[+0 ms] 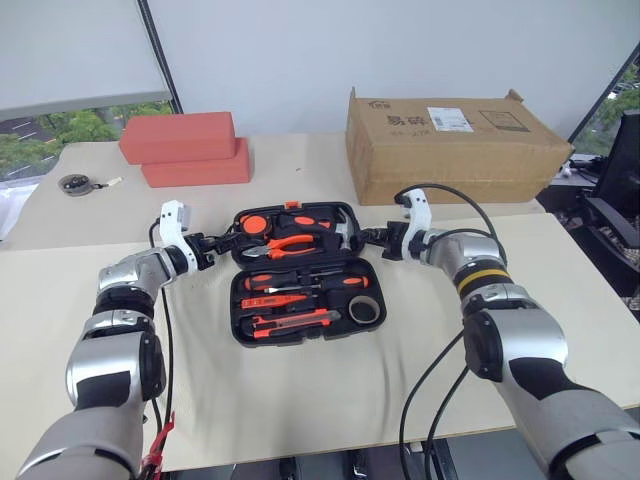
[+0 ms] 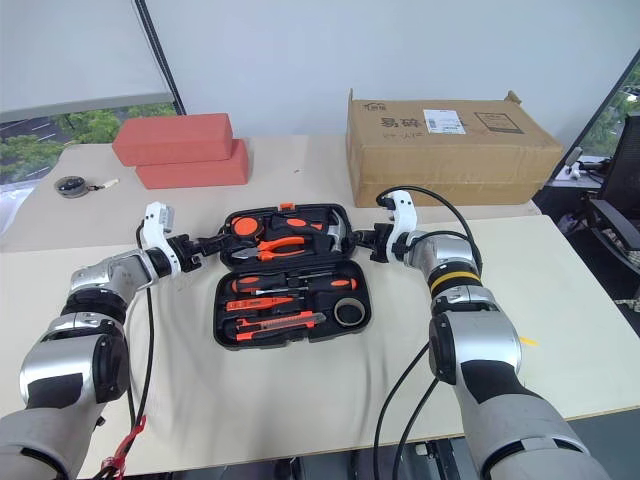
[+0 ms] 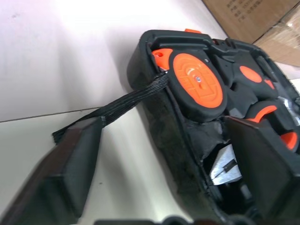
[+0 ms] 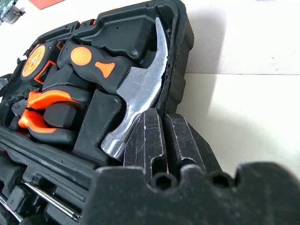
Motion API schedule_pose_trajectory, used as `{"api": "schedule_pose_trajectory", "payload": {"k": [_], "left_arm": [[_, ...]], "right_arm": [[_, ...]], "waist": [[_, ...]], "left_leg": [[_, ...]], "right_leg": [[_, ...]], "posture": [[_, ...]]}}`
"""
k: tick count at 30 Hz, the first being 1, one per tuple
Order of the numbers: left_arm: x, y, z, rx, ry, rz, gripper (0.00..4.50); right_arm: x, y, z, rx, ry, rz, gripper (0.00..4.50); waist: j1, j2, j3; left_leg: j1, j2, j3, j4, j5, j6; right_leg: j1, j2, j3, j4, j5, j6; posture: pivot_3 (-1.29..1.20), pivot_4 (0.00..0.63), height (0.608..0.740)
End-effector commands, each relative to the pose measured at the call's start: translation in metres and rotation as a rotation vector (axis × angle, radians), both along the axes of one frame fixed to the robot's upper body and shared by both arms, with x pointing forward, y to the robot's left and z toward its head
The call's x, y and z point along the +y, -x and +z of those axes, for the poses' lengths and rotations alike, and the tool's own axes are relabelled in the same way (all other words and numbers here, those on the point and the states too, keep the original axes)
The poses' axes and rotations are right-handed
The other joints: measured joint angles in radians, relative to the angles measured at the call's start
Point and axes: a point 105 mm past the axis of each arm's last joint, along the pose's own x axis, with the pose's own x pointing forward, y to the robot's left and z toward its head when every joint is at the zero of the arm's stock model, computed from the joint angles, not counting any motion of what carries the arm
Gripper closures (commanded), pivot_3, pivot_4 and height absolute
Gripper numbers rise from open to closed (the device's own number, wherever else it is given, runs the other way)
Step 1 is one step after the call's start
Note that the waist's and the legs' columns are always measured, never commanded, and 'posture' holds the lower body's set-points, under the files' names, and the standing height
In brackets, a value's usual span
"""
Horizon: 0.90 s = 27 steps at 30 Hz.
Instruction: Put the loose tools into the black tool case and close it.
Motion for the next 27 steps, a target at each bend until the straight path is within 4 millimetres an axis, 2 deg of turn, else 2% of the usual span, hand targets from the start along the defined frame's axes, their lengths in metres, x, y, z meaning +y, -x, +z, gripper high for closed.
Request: {"api": "schedule_pose_trajectory", "payload": {"k": [1,6,8,15,21,25,27], "left_arm": [[-0.002,-0.003,0.016,-0.050,-0.007,-0.030,1.82],[-0.006,-0.001,0.015,-0.053,-0.010,-0.063,3.81],[-0.005,-0.001,0.015,-0.053,-0.012,-0.067,4.46],[-0.005,0.007,0.027,-0.138,0.013,-0.139,4.46],[-0.011,0.017,0.052,-0.333,-0.092,-0.196,4.46],[-0.014,0.021,0.067,-0.486,-0.214,-0.193,4.46],[-0.015,0.026,0.070,-0.590,-0.330,-0.204,4.46]], "right_arm": [[0.002,-0.006,0.022,-0.083,-0.012,0.002,4.50],[0.000,-0.006,0.022,-0.085,-0.011,-0.001,4.50],[0.000,-0.006,0.022,-0.087,-0.010,0.000,4.50],[0.004,-0.005,0.036,-0.185,-0.045,0.046,4.50],[0.004,0.001,0.053,-0.348,-0.070,0.121,4.50],[0.001,0.004,0.063,-0.438,-0.075,0.148,4.50],[0.000,0.011,0.067,-0.526,-0.071,0.200,4.50]], "waist": [[0.000,0.000,0.000],[0.000,0.000,0.000],[0.000,0.000,0.000],[-0.001,0.000,0.000],[-0.003,0.000,0.000],[0.001,0.000,0.000],[0.003,0.000,0.000]], "left_leg": [[0.000,0.000,0.000,0.000,0.000,0.000],[0.000,0.000,0.000,0.000,0.000,0.000],[0.001,0.000,0.000,0.000,0.000,0.000],[0.001,0.000,0.000,0.000,0.001,-0.002],[-0.001,0.000,0.000,0.000,0.001,-0.002],[-0.002,0.000,0.000,0.000,0.001,-0.002],[-0.002,0.000,0.000,0.000,0.001,-0.001]], "right_leg": [[0.000,0.000,0.000,0.000,0.000,0.000],[0.000,0.000,0.000,0.000,0.000,0.000],[0.000,0.000,0.000,0.000,0.000,0.000],[-0.001,0.000,0.000,0.000,0.000,0.000],[-0.002,0.000,0.001,0.001,0.000,0.000],[-0.002,0.000,0.000,0.000,0.000,0.000],[-0.002,0.000,0.000,-0.001,0.000,0.000]], "posture": [[0.00,0.150,0.712],[0.00,0.150,0.712],[0.00,0.150,0.712],[0.00,0.150,0.712],[0.00,0.150,0.712],[0.00,0.150,0.712],[0.00,0.150,0.712]]}}
